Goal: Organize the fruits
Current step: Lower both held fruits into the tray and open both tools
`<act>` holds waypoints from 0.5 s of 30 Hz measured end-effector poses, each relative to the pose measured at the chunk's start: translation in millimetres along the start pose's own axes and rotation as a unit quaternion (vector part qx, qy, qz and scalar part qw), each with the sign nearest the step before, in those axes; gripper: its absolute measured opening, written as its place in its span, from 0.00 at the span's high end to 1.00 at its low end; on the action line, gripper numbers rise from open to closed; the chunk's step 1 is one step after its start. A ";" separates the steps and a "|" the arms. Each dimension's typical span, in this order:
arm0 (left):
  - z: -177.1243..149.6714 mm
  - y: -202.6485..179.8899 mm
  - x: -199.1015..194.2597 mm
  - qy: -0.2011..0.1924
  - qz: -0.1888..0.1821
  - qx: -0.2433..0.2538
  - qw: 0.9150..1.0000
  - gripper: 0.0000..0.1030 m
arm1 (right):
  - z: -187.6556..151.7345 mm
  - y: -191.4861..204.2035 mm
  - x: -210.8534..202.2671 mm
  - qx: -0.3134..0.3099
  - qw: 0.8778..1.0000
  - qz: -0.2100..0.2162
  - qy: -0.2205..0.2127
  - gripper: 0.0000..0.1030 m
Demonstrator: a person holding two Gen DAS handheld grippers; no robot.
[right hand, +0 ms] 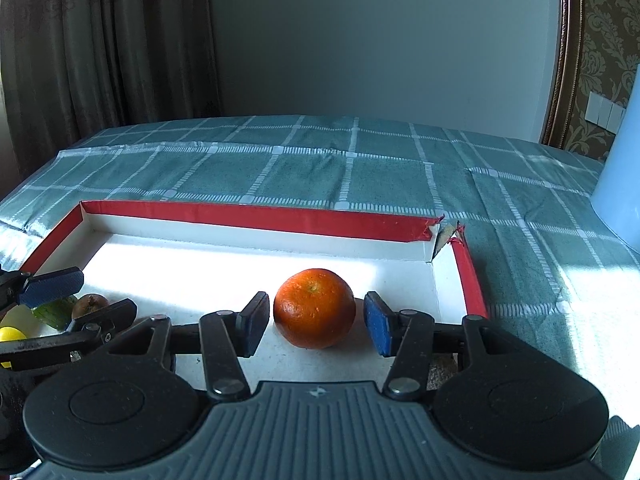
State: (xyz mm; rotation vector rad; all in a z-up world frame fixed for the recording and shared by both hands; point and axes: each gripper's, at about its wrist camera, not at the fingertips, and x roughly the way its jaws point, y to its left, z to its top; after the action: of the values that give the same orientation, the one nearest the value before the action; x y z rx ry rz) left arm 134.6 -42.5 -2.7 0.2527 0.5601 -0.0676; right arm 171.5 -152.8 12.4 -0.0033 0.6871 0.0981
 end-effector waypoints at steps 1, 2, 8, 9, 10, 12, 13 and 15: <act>-0.4 0.1 -1.7 -0.004 0.002 0.001 1.000 0.30 | 0.0 -1.7 -1.4 0.006 1.000 0.003 -0.004 0.37; -0.8 0.8 -3.6 -0.009 0.003 0.000 1.000 0.27 | 0.0 -3.3 -2.6 0.011 1.000 0.007 -0.007 0.34; -5.5 4.0 -15.1 -0.028 0.007 -0.001 1.000 0.18 | -3.7 -6.5 -8.2 0.022 0.999 0.009 -0.022 0.33; -7.0 5.3 -18.5 -0.031 0.006 -0.002 1.000 0.18 | -5.7 -7.6 -11.4 0.025 0.999 0.008 -0.030 0.33; -8.6 7.2 -23.0 -0.037 0.004 -0.002 0.999 0.16 | -7.2 -9.0 -14.5 0.030 0.999 0.009 -0.036 0.33; -11.5 10.6 -30.8 -0.048 0.009 -0.009 0.999 0.12 | -10.2 -14.7 -23.7 0.047 0.997 0.024 -0.048 0.33; -13.4 12.4 -34.8 -0.051 0.012 -0.011 0.999 0.12 | -12.1 -17.8 -29.0 0.058 0.996 0.034 -0.052 0.33; -17.8 16.1 -41.7 -0.054 0.017 -0.014 0.998 0.11 | -15.0 -20.6 -36.4 0.069 0.995 0.044 -0.052 0.33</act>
State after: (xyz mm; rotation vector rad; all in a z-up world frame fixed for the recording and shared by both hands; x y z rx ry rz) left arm 92.3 -22.6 8.5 0.2300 0.4493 -0.0408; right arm 135.9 -177.1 23.3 0.1628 0.5879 0.1336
